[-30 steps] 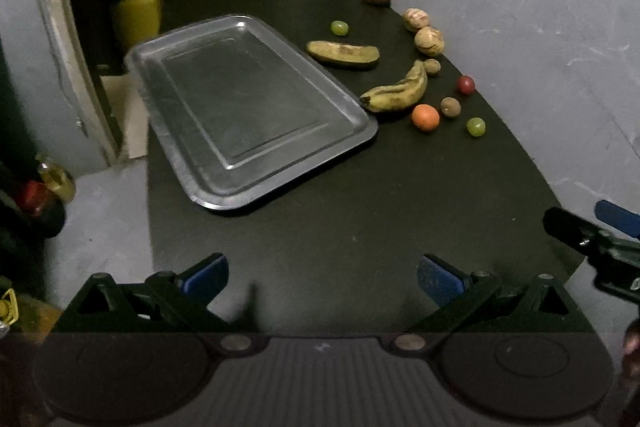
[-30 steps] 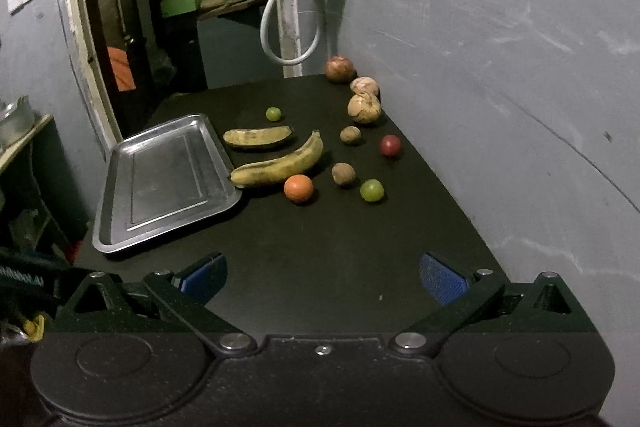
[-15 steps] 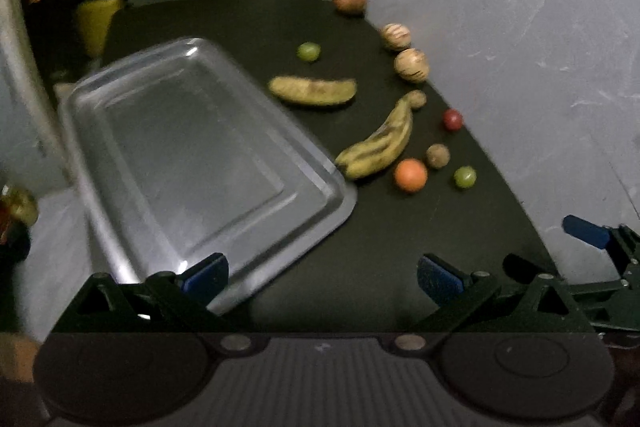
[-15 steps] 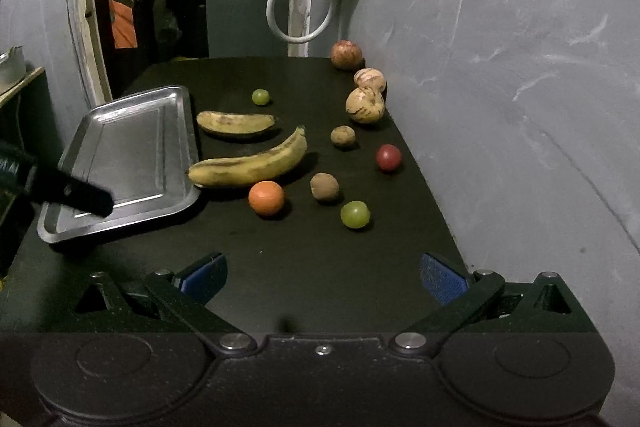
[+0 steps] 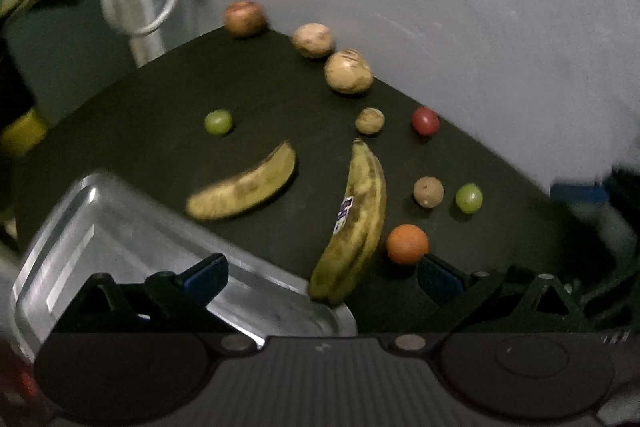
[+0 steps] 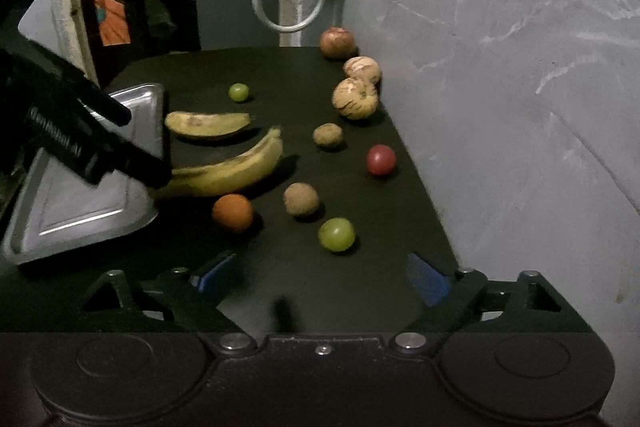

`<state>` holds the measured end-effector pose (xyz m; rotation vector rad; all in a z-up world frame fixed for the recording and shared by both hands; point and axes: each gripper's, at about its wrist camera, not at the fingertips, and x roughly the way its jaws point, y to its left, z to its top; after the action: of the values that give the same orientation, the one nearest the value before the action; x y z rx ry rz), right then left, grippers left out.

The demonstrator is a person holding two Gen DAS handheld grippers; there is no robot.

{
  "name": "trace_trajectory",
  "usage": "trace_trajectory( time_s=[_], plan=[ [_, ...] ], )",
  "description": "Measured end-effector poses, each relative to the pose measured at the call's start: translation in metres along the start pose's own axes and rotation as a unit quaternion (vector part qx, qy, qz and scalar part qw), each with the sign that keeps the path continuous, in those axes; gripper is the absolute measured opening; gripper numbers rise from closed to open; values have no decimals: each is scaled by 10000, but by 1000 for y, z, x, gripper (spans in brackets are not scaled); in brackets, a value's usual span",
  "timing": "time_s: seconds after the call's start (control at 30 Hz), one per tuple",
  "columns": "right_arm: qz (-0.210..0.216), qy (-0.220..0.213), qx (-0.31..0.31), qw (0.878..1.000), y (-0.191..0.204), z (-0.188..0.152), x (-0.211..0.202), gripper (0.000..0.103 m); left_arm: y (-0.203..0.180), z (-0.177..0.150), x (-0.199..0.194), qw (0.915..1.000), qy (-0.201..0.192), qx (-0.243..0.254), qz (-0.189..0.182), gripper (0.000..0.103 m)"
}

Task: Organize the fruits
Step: 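Grasp the large banana with the left tool while the right tool grasps a green grape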

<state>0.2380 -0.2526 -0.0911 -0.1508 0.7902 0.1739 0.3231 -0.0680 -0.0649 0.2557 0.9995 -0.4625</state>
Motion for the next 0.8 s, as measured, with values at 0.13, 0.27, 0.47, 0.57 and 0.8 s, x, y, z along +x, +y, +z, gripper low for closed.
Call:
trace_trajectory(
  time_s=[0.13, 0.27, 0.47, 0.57, 0.8],
  plan=[
    [-274, 75, -53, 9996, 3, 5, 17, 79, -11, 10, 18, 9958, 54, 874, 249, 103],
    [-384, 239, 178, 9988, -2, 9, 31, 70, -14, 10, 35, 9892, 86, 1452, 163, 102],
    [-114, 314, 317, 9989, -6, 12, 42, 60, -12, 10, 52, 9865, 241, 1620, -50, 90],
    [-23, 349, 328, 9988, -6, 13, 44, 54, -9, 12, 58, 9861, 358, 1613, -150, 80],
    [127, 399, 494, 9979, -8, 13, 53, 43, -11, 17, 67, 9868, 576, 1484, -296, 66]
  ],
)
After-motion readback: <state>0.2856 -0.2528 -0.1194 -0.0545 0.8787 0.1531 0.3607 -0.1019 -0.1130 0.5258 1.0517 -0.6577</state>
